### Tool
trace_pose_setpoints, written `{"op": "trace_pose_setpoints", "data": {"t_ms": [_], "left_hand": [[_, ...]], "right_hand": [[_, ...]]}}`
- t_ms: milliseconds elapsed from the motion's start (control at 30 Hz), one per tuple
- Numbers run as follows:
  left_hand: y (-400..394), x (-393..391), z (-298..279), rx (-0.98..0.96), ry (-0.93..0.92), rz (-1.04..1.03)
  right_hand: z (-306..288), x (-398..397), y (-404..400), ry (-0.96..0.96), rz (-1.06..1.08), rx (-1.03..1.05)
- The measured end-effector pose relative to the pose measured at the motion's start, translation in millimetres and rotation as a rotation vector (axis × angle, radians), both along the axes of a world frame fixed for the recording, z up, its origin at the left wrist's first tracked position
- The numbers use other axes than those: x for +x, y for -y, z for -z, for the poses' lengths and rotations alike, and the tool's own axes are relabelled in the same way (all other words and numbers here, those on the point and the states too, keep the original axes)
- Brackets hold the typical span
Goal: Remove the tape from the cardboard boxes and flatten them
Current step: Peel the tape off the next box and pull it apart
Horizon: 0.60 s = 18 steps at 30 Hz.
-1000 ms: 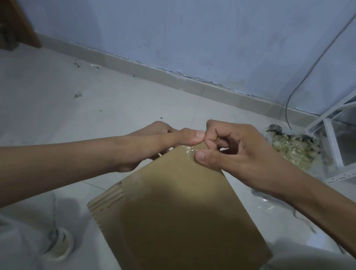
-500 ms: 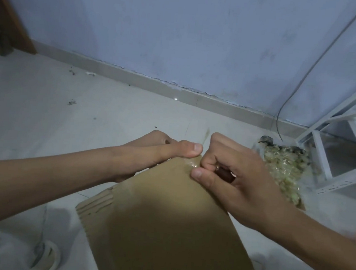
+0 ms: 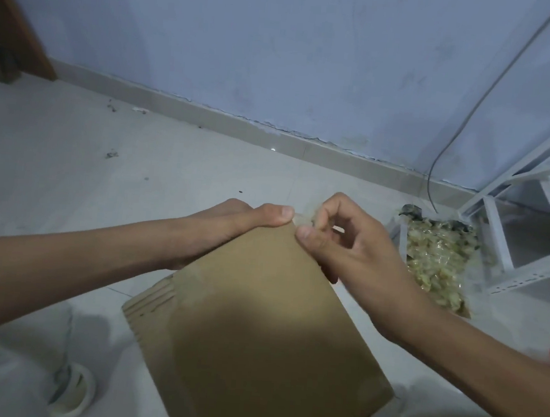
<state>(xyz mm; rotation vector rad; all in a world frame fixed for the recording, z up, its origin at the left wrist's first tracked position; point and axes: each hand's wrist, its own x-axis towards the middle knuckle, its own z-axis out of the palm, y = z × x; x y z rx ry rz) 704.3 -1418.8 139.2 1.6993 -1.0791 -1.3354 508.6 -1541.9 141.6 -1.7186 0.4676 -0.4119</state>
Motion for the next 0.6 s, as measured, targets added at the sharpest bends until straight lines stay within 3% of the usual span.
{"op": "trace_pose_setpoints", "data": {"t_ms": [67, 133, 300, 400, 533, 600], "left_hand": [[-4.2, 1.5, 0.6, -0.041, 0.017, 0.017], [-4.4, 2.7, 2.0, -0.098, 0.048, 0.007], [-2.9, -1.4, 2.9, -0.196, 0.130, -0.024], [-4.7, -2.6, 6.8, -0.233, 0.163, -0.009], [-10.5, 1.4, 9.6, -0.282, 0.284, 0.001], [-12.7, 2.3, 10.4, -0.291, 0.365, 0.012]], "right_hand": [[1.5, -2.8, 7.6, -0.015, 0.091, 0.135], [2.3, -5.4, 14.0, -0.033, 0.140, 0.141], [8.2, -8.2, 14.6, -0.056, 0.216, -0.088], [8.0, -5.2, 15.6, -0.083, 0.171, -0.098], [11.7, -7.5, 21.2, -0.243, 0.081, -0.262], [9.1, -8.9, 19.1, -0.262, 0.063, -0.218]]}}
